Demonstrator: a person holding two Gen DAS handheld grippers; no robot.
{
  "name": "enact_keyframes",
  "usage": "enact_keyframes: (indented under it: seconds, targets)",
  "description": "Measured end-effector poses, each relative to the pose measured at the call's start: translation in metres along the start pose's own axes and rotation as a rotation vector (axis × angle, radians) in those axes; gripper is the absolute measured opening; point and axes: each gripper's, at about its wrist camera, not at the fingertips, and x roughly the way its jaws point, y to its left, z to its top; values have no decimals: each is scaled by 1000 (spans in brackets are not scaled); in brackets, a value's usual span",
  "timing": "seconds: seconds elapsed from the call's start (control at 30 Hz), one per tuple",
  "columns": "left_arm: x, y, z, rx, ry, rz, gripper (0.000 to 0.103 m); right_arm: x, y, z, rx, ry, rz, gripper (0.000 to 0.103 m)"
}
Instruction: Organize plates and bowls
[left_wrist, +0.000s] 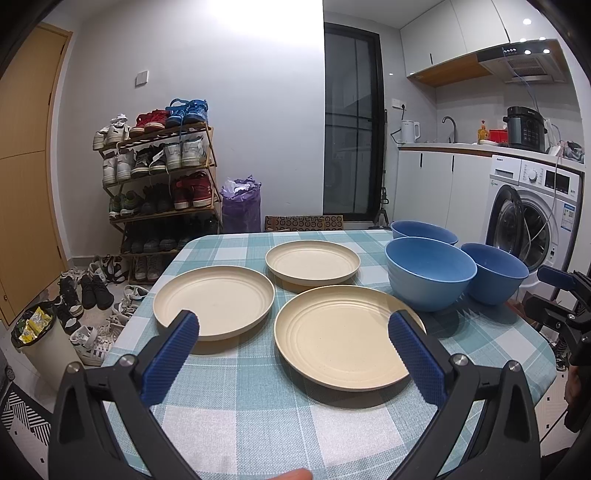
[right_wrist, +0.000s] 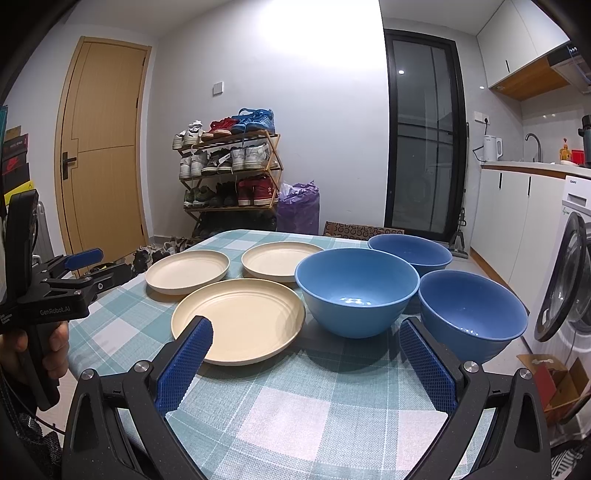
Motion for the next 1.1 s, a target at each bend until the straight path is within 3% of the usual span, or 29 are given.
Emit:
enact_keyframes:
  seconds: [0.93, 1.1]
  targets:
    - [12, -2, -5, 20, 21, -16, 103, 13, -15, -5, 43, 37, 5, 103]
    - [17, 3, -4, -13, 18, -19, 103, 18, -23, -1, 70, 42, 18, 103]
